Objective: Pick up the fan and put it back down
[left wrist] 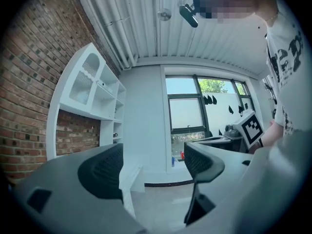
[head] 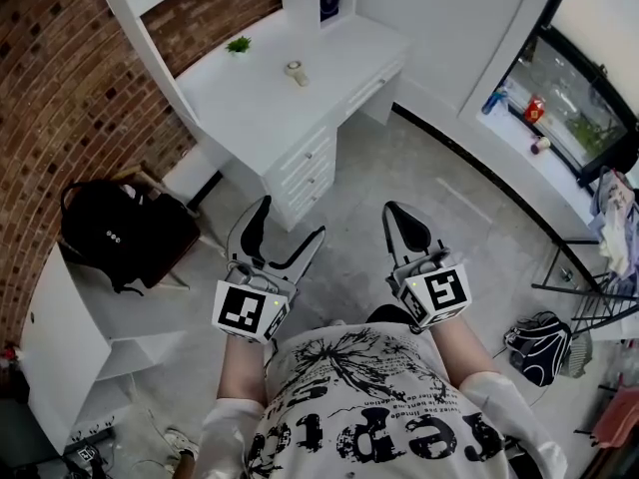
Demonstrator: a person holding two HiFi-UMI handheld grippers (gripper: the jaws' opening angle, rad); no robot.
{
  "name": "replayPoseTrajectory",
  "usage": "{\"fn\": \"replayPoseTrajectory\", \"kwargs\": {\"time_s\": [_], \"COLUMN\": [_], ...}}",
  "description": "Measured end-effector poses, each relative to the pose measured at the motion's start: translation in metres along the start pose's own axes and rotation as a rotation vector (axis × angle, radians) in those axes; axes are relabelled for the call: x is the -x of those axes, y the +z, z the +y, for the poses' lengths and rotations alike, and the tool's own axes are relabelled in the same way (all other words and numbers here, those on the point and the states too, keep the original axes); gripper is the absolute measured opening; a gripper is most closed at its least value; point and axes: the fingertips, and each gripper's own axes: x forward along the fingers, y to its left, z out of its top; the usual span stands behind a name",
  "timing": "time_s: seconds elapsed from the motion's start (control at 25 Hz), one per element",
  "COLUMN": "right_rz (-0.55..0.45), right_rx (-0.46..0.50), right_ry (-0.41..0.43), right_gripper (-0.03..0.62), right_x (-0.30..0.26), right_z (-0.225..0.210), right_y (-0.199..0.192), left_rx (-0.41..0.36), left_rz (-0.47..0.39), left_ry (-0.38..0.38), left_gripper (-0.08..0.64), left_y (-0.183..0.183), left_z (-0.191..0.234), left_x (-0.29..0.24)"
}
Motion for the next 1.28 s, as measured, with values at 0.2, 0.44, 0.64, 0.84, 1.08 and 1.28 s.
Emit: {"fn": "replayPoseTrajectory", "kwargs": {"time_s": [0.2, 0.44, 0.64, 0.84, 1.08, 1.28], "right_rz": [0.018, 0.040, 0.038, 0.042, 0.062, 0.069], "right_rx": [0.013, 0.002, 0.034, 0.035, 0.018, 0.007], "right_ry": [0.018, 0.049, 0.151, 0.274, 0.400, 0.482], "right_gripper": [0.015, 0.015, 0.015, 0.015, 0.015, 0.015], "right_x": [-0.009, -0.034, -0.084, -0.144, -0.211, -0.251], "right_z": [-0.009, -0.050, -0.106, -0.184, -0.273, -0.328], "right_y": [-0.007, -0.023, -0.032, -0.027, -0.018, -0.027], "left_rx": [0.050, 0.060, 0.070, 0.070, 0.066, 0.067], "left_rz": [-0.001, 0.041, 0.057, 0.068, 0.087, 0.113], "left_ry": [0.039, 0.108, 0.202, 0.327, 0.447, 0.527], "left_gripper": [0.374, 0.374, 0.374, 0.373, 0.373, 0.373], "left_y": [-0.009, -0.026, -0.041, -0.039, -0.032, -0.041], "left_z": [0.010, 0.024, 0.040, 0.052, 0.068, 0.077], "left_x": [-0.010, -0.050, -0.116, -0.201, -0.299, -0.360]}}
